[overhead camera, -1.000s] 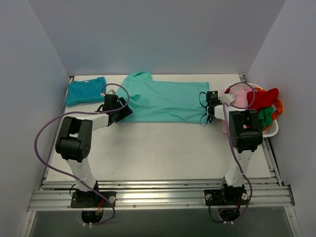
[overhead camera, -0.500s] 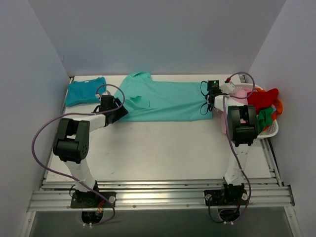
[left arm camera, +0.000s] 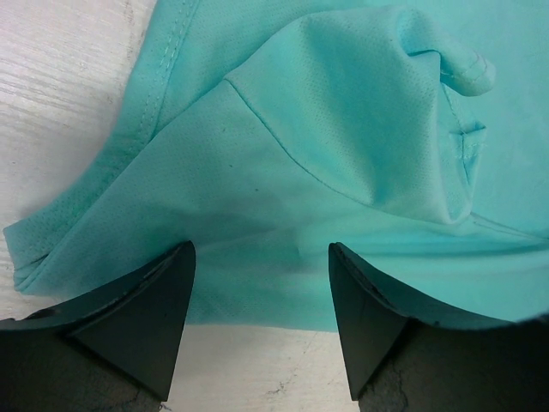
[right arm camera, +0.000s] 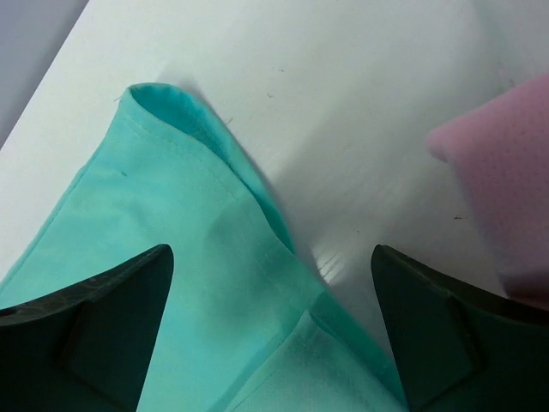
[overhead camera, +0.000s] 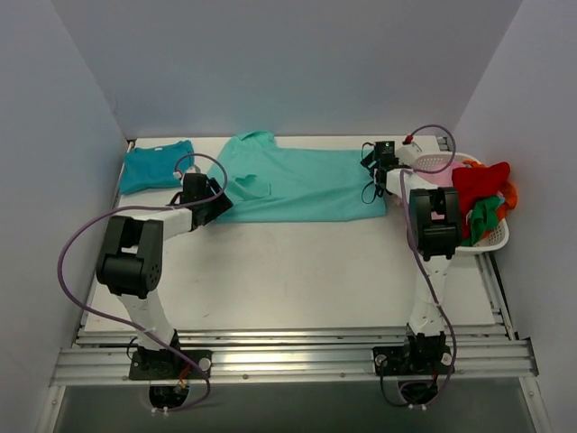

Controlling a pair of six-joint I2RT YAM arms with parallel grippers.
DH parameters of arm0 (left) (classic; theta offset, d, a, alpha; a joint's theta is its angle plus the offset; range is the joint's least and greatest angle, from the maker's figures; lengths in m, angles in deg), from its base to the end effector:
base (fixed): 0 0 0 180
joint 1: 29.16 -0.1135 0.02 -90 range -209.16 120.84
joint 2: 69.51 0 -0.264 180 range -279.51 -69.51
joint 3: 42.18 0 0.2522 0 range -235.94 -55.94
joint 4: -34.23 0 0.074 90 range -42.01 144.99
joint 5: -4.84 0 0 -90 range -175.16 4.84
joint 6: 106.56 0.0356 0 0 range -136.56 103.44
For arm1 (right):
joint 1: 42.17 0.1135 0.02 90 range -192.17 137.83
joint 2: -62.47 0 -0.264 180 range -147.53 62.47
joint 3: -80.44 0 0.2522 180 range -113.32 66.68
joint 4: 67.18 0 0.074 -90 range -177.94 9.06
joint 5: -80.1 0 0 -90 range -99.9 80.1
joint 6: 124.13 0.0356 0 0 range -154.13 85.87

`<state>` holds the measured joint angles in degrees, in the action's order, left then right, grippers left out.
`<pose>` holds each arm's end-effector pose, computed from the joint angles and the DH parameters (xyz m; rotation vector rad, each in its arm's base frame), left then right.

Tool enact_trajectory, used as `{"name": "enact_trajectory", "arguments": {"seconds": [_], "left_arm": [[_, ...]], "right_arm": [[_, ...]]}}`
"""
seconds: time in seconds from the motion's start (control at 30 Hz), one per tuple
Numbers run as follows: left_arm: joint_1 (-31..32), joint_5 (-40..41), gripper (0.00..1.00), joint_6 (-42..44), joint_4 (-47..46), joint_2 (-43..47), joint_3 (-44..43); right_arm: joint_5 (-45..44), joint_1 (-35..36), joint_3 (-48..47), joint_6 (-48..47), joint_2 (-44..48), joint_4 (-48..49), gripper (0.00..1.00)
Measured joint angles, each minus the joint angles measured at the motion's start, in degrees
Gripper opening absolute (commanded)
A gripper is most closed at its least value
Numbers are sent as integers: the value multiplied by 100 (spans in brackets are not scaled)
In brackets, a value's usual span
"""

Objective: Fold and stack the t-shirts
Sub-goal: Fold the tshirt

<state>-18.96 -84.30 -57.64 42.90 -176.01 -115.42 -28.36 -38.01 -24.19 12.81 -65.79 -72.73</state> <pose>0.3814 -0.0681 0.1551 -0.6313 2.2563 -0.4363 0.5081 0.0257 0.1672 0.9294 1.8369 0.2183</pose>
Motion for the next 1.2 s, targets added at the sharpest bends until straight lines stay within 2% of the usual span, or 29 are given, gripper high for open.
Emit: {"name": "enact_trajectory", "arguments": {"seconds": [0.17,0.3,0.47,0.53,0.67,0.77,0.87,0.97,1.0,1.1,1.2], "left_arm": [[-20,70,73,-7,192,203,44],[-20,168,73,-22,404,632,96],[-7,369,74,-31,658,1528,245],[24,476,73,-50,651,1825,328],[111,601,73,-94,555,1923,487],[144,599,73,-142,496,1626,566],[144,586,73,-166,490,1222,496],[144,479,72,-170,553,876,216],[149,450,72,-170,542,841,149],[177,444,72,-175,439,861,122],[199,444,71,-184,426,861,153]], "right_arm": [[83,31,155,-103,142,13,98],[76,87,717,-151,752,-118,99],[-122,343,1661,-205,2378,-153,96],[-181,540,2052,-205,3101,-103,92],[-157,824,2828,-160,4079,243,84],[-118,780,3185,-98,4039,319,83],[-42,743,3346,-59,3700,289,78],[42,741,3381,-57,3453,271,60],[74,741,3412,-55,3438,278,47],[125,741,3501,-37,3434,404,48],[162,741,3515,-31,3359,485,56]]}}
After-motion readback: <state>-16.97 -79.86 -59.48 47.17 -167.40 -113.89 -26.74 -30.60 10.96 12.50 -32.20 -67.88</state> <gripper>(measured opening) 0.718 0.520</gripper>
